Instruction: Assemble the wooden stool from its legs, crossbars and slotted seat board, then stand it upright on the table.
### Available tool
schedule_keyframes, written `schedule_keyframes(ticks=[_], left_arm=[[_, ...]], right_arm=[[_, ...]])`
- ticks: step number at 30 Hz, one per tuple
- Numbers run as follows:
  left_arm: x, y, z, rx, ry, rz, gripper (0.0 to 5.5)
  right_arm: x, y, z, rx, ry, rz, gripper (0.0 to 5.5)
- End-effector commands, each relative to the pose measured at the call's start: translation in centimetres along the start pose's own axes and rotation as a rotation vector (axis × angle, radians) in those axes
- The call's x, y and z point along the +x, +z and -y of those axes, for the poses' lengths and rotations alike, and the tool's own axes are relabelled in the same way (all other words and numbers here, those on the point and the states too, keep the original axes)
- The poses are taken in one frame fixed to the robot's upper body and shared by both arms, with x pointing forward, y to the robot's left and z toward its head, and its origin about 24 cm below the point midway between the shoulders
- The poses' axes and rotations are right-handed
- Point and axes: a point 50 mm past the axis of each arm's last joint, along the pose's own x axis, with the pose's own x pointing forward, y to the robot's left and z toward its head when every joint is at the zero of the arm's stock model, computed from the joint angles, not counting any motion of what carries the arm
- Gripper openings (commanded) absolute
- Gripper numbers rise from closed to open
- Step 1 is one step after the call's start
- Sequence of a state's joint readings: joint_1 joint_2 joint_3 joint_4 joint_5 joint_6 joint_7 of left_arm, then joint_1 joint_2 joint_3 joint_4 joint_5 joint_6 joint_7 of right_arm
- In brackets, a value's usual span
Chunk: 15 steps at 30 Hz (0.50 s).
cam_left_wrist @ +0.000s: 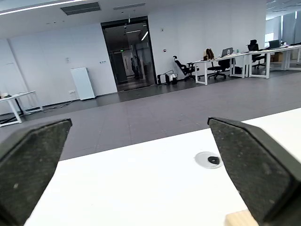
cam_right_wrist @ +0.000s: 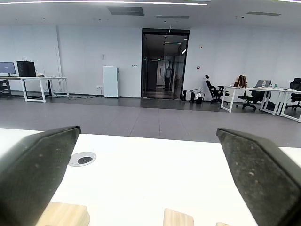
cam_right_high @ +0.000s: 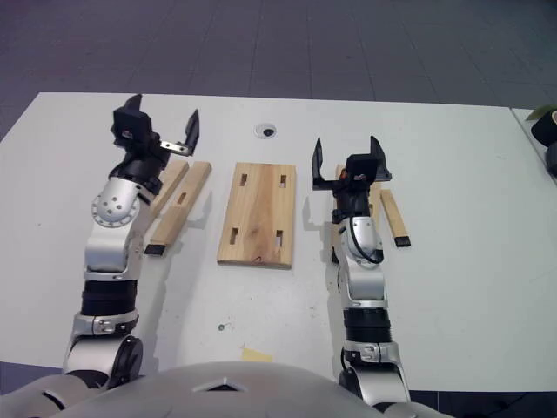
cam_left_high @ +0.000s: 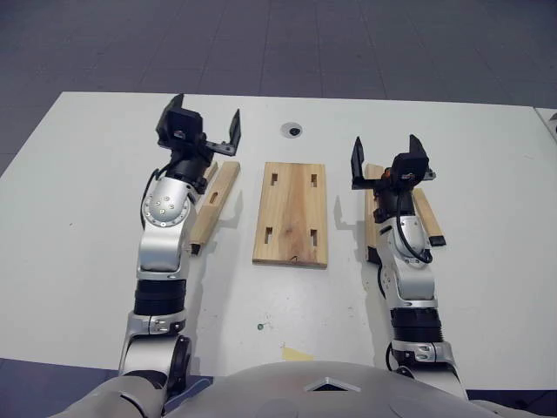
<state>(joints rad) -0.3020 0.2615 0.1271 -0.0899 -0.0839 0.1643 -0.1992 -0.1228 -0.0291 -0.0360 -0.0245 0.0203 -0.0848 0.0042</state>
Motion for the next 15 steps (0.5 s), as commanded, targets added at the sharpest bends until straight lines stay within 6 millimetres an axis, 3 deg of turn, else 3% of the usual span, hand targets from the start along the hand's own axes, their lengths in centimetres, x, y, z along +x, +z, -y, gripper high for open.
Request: schedule_keyframes(ticks=[1, 6, 10, 15], left_arm=[[-1.2, -0.4, -6.3, 0.058, 0.039, -0.143, 5.39], [-3.0, -3.0, -10.2, 0.063, -0.034, -0.42, 5.39], [-4.1, -5.0, -10.7, 0.018, -0.04, -0.545, 5.39], [-4.6, -7.2, -9.8, -0.02, -0.122, -0.666, 5.39]], right_arm=[[-0.3, -0.2, 0.8, -0.018, -0.019, -0.021, 5.4], [-0.7, -0.4, 1.5, -0.034, -0.043, -0.038, 5.4], [-0.6, -0.5, 1.4, -0.033, -0.041, -0.042, 5.4], [-1.0, -0.6, 1.3, -0.031, -0.049, -0.048, 5.4]])
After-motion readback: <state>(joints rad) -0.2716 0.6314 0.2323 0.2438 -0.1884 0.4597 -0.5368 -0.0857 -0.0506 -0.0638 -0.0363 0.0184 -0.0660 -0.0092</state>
